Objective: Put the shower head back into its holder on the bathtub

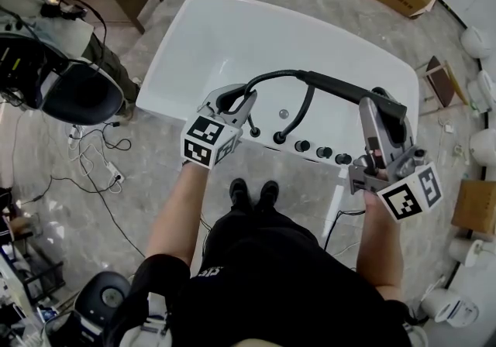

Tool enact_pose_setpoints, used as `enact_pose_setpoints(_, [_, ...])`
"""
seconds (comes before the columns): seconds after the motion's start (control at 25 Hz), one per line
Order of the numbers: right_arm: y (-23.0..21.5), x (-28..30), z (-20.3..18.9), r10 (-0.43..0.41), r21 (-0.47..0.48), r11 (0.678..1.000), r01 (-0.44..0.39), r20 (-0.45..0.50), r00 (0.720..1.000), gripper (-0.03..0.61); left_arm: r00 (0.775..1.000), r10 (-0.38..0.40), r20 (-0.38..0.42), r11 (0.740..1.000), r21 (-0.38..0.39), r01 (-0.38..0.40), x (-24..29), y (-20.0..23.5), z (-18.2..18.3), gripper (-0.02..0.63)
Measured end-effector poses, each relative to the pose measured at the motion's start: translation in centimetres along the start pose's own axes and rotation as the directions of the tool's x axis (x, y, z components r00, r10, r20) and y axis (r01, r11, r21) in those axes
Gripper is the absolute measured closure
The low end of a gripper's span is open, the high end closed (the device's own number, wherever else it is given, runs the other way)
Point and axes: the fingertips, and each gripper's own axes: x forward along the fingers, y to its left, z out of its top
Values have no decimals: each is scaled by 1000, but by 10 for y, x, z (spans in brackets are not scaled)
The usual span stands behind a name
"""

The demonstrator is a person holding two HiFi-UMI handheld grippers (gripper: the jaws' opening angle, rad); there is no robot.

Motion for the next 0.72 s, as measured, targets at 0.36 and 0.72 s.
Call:
enact_pose_setpoints(0.36, [-13,-3,-8,-19,15,1000,19,-7,1000,433,1000,-4,-12,1000,9,4,7,-4,-1,541])
enact_pose_setpoints(0.72, [-28,-4,-40,-51,37,998,53,-55,997,434,991,-25,-131,999,-30,21,32,-13,-61,541])
